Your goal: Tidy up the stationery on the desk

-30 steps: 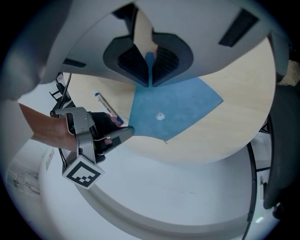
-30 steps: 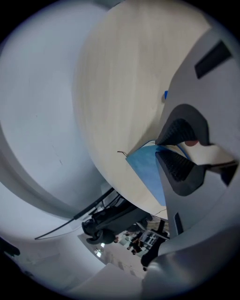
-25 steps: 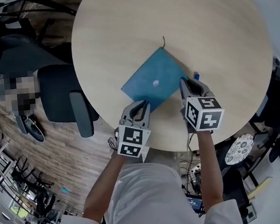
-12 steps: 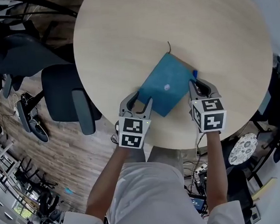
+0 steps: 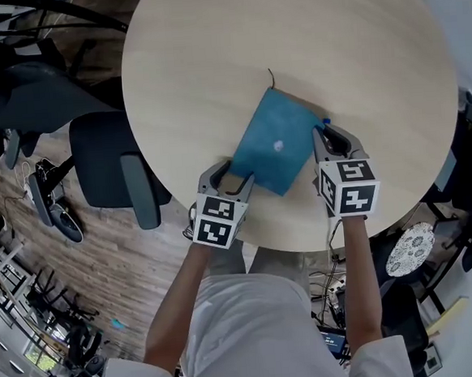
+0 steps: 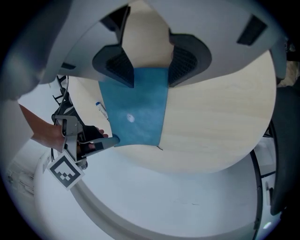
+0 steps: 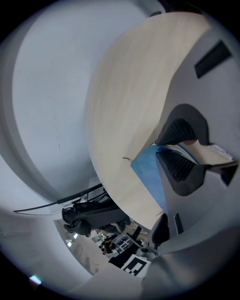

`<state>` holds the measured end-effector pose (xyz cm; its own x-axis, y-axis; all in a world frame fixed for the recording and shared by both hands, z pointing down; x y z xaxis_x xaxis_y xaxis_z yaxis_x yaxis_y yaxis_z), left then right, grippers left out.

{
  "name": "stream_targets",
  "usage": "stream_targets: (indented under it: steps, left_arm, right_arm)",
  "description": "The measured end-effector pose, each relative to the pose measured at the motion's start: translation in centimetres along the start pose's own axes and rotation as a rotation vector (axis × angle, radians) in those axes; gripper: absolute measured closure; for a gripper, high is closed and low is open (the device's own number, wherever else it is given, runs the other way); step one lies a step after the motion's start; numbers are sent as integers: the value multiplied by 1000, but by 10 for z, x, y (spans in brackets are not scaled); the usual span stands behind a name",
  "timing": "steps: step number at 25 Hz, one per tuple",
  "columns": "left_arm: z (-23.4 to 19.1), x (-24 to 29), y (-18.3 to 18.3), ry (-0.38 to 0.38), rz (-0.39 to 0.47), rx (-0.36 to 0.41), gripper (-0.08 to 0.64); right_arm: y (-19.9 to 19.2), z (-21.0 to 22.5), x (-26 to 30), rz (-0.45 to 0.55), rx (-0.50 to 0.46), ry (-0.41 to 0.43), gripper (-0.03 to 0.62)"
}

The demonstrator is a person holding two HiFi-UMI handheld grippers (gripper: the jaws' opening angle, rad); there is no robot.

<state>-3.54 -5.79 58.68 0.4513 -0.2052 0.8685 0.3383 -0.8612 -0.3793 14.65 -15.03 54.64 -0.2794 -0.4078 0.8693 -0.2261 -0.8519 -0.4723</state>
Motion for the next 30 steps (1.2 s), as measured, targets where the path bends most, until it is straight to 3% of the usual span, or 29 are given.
stream_targets:
  steps: [5, 12, 17, 20, 30]
  left_arm:
    - [24, 1, -16, -48, -26, -3, 330]
    - [35, 2, -21, -43, -11, -47, 330]
    - [33, -1, -21, -58, -4, -42, 330]
    - [30, -8, -21, -45, 8, -42, 330]
    - [54, -32, 0, -39, 149, -37, 363]
  right_arm:
    - [11, 1, 5, 76, 55, 28, 522]
    - [15, 3, 10, 60, 53, 33, 522]
    - [8, 6, 6, 54, 18, -21, 515]
    - [6, 7, -5, 86, 43, -36, 470]
    - [-32, 20, -35, 109, 91, -96, 469]
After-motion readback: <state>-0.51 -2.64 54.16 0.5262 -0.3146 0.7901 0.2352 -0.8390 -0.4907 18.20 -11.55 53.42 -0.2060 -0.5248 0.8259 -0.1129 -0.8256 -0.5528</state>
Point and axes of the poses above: the fingertips, and each gripper's own axes: x forward along the fingers, z to its right, y out of its top, the point moved 3 cm from there along -x, backward along the fingers, and after that the axes turned 5 degrees about -z, right-handed, at the moved point
